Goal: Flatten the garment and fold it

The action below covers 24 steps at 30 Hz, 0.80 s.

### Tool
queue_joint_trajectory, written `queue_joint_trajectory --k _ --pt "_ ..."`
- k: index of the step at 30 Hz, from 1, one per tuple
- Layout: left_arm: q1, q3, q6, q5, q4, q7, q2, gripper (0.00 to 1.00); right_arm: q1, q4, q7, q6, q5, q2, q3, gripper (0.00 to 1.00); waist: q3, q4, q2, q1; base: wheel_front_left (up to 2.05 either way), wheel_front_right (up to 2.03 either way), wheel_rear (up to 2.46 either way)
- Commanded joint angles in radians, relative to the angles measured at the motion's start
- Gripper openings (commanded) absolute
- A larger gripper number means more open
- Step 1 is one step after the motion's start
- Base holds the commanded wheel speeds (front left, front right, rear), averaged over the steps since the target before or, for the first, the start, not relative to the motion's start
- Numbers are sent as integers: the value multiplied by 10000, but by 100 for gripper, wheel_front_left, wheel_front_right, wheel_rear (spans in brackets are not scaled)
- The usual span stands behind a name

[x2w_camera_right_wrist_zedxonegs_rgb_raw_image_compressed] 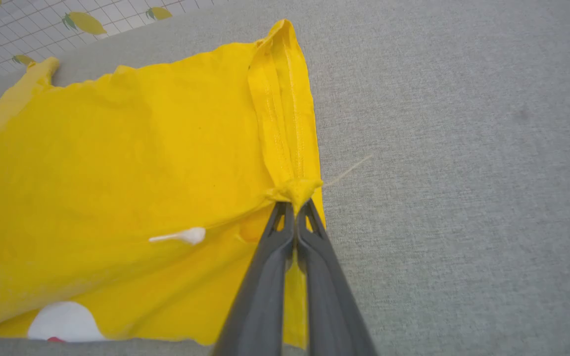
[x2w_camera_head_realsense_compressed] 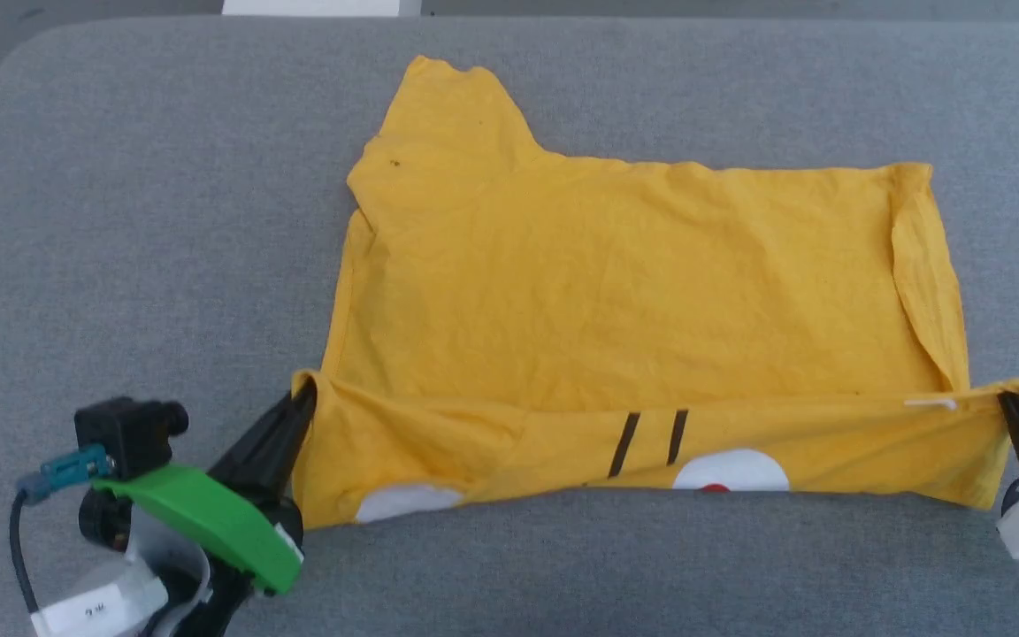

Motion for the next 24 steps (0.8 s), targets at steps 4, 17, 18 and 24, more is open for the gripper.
queue_joint_trajectory --k 4,17,18,24 --pt "-946 4 -258 293 555 -69 -213 0 -646 458 -284 -15 -60 -253 79 0 609 -12 -1 0 0 0 0" --pt "-1985 6 -757 48 2517 -63 -721 0 -1899 1967 -546 -15 -267 -467 629 0 1239 -70 -1 0 0 0 0" --pt "-2041 14 -779 21 2704 -95 -786 0 -1966 2139 -563 -15 -278 -473 627 0 1277 -51 -1 0 0 0 0" --pt "-2279 -74 -993 -192 3647 -136 -1216 0 -2242 2973 -659 -15 -300 -493 685 0 1452 23 -1 0 0 0 0"
